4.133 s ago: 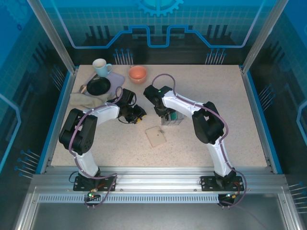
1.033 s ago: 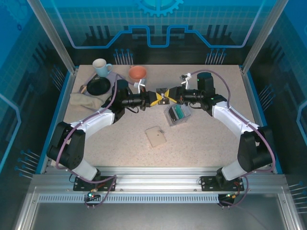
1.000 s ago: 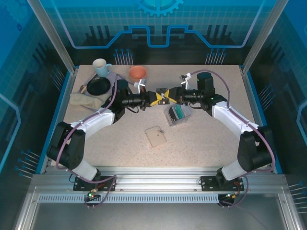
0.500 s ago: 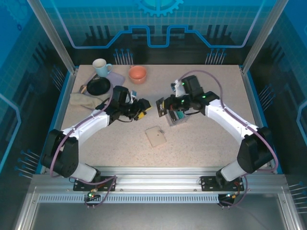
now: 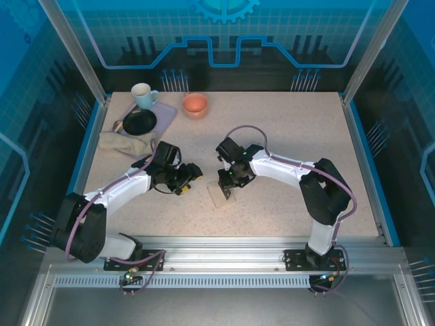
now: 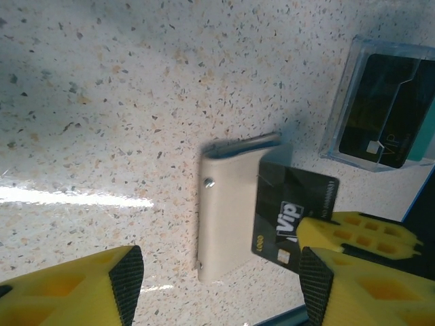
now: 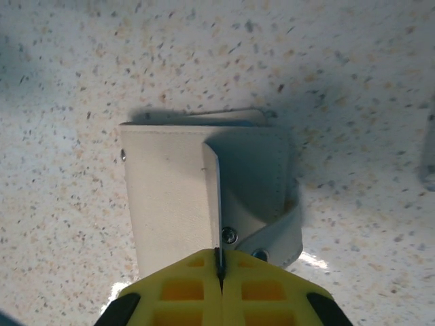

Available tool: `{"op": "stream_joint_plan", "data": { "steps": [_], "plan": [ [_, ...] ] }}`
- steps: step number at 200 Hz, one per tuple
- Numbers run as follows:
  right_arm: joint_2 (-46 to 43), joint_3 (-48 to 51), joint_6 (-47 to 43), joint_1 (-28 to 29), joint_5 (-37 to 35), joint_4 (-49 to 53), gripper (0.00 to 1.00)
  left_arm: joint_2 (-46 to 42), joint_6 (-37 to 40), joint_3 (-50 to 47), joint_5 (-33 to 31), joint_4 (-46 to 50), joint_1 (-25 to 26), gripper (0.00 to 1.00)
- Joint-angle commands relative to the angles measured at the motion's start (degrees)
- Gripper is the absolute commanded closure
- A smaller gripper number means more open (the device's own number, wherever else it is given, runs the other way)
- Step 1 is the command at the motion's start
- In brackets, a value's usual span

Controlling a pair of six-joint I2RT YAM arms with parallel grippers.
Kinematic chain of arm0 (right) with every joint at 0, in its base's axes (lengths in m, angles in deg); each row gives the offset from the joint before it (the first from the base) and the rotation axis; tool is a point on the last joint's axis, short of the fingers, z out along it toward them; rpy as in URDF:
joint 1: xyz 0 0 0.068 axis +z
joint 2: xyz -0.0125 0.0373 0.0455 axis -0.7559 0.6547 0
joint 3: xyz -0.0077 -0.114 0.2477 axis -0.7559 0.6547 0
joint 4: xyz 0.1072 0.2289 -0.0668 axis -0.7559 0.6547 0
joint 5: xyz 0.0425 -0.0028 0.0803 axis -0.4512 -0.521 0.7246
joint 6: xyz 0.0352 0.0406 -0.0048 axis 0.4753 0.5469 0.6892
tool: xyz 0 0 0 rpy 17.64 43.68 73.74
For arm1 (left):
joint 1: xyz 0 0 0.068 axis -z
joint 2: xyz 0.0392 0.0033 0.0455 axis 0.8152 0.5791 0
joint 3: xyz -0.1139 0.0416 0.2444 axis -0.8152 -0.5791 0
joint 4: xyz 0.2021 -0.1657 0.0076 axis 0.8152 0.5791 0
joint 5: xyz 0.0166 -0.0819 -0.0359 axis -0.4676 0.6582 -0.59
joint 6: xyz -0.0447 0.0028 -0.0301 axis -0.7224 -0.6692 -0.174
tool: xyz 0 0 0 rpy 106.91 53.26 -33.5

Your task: Put the credit cards into the card holder

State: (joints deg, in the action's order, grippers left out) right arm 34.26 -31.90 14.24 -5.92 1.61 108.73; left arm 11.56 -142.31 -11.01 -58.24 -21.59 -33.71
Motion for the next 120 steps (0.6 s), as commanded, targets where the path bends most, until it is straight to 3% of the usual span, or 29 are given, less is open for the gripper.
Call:
{"op": "stream_joint_plan", "data": {
  "steps": [1,63,120],
  "plan": [
    [-1.5,0.0,0.9,-1.2,-3.5,1.4,0.96,2.4,2.0,1.1,2.0,-0.3,1.3,0.35],
    [-4.2,2.3,0.4,-2.5,-5.0,2.3,0.95,9.4,3.0,5.1,2.8,-1.3,5.3,0.42],
    [-6.7,4.4,2.3,-3.0,-7.0,3.0,0.93,15.2,4.5,10.1,2.5,-1.0,7.9,0.40]
  ]
}}
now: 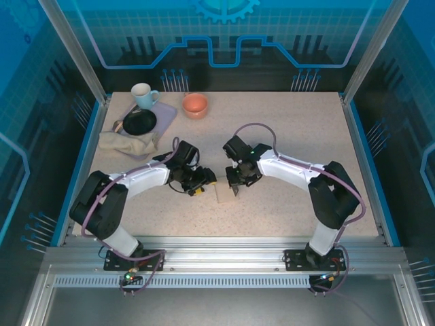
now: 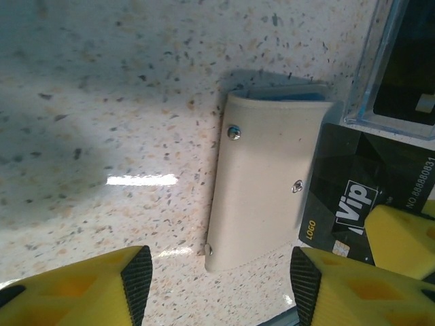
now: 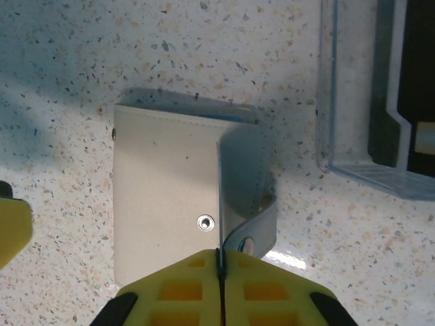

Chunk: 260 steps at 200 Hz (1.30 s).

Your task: Put the credit cards into the card holder

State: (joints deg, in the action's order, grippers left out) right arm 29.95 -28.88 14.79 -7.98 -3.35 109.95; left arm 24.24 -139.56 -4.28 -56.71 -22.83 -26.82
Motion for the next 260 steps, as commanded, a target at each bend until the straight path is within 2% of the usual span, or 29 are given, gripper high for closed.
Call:
{"op": "stream_joint_plan", "data": {
  "steps": [1,46,61,80,108,140,260],
  "plan": [
    [-2.4,1.4,1.7,-1.0,-2.1,1.8,0.93,2.7,1.8,3.6,0.9,0.2,1.0,0.40],
    [-3.5,4.5,4.3,-2.0,-2.7,1.6,0.93,8.7,3.3,10.2,-0.8,4.6,2.8,0.40],
    [-4.3,6.7,4.4,-2.2,-0.9,-0.4,0.92,9.7,3.6,11.4,-2.0,5.9,3.4,0.39],
    [-4.7,8.8,3.9,-1.7,2.1,-2.2,0.93,9.7,3.3,11.1,-3.1,5.9,3.6,0.38],
    [-5.4,10.9,3.0,-0.3,2.8,-1.3,0.94,8.7,2.5,8.7,-4.0,5.1,3.6,0.38],
    [-9.2,15.3,4.0,1.3,6.4,-3.4,0.93,7.2,2.8,6.6,-4.1,4.9,3.7,0.37],
    [-12.0,16.4,7.5,1.3,5.0,-5.5,0.93,10.3,5.0,8.6,-3.6,6.6,5.9,0.39]
  ]
}}
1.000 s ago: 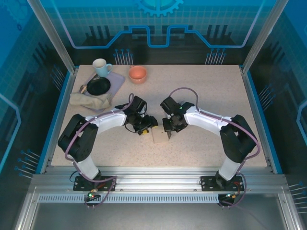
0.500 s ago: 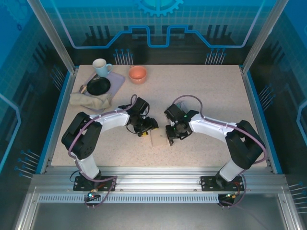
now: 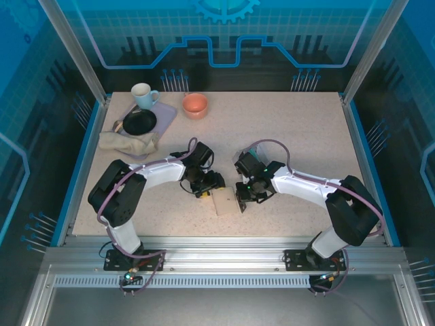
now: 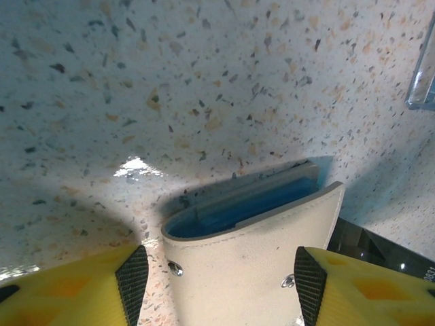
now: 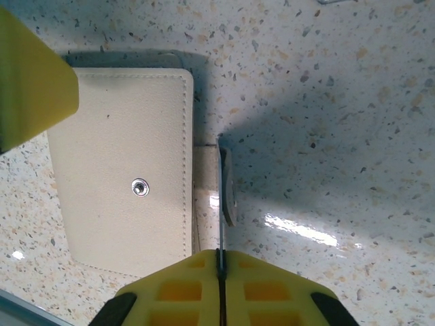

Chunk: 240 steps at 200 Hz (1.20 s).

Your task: Put the credit cards into the card holder

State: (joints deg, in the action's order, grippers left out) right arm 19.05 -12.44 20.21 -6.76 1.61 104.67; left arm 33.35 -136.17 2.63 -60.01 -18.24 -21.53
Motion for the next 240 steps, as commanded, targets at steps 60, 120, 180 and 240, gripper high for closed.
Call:
{"op": "stream_joint_plan", "data": {
  "steps": [60,120,180,240],
  "plan": [
    [-3.3,0.2,4.9,-1.5,-0.4,-1.1,0.91,2.7,2.4,1.0,-0.5,1.7,0.5,0.53],
    [-1.7,-0.6,5.4,-1.8,0.9,-2.8,0.91,3.0,3.7,0.7,0.1,2.3,0.6,0.57],
    [1.8,-0.3,5.2,-1.7,1.3,-4.3,0.91,1.8,3.4,-0.2,1.0,0.9,0.6,0.54],
    [-1.8,2.1,7.0,-2.6,7.6,-9.9,0.92,-2.0,3.6,0.0,-0.7,1.6,0.5,0.45]
  ]
}}
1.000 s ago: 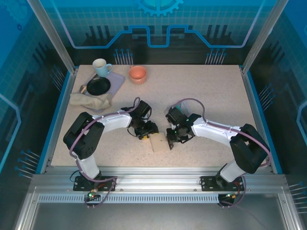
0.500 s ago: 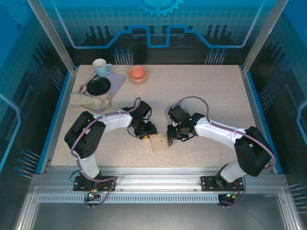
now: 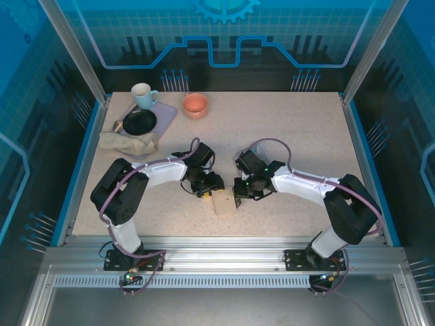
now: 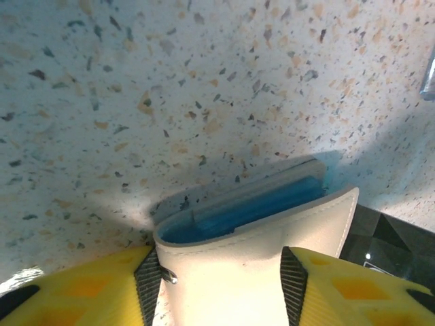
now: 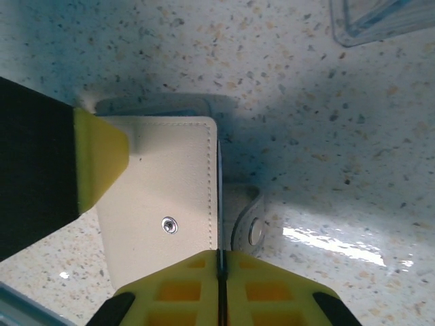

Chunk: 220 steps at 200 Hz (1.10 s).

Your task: Put the credit cards into the card holder

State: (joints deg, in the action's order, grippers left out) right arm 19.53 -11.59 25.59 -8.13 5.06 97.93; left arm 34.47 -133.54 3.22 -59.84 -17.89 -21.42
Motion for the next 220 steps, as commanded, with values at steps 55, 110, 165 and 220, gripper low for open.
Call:
{"op": "stream_joint_plan", "data": {
  "steps": [55,110,165,220],
  "plan": [
    [-2.6,4.4,5.0,-2.2,9.5,-9.4,0.92,-7.7,-0.7,-2.2,-4.1,3.0,0.4,0.35],
    [-3.7,6.9,7.9,-3.4,13.8,-15.2,0.92,-14.1,-2.0,-4.1,-4.6,4.4,0.4,0.30],
    [-3.4,11.0,11.3,-5.2,20.1,-24.8,0.92,-16.6,-1.8,-4.0,-3.6,6.6,1.0,0.25],
    [-3.2,13.5,14.0,-6.3,23.4,-30.8,0.92,-14.2,-2.6,-3.3,-2.4,6.0,2.4,0.25]
  ]
}}
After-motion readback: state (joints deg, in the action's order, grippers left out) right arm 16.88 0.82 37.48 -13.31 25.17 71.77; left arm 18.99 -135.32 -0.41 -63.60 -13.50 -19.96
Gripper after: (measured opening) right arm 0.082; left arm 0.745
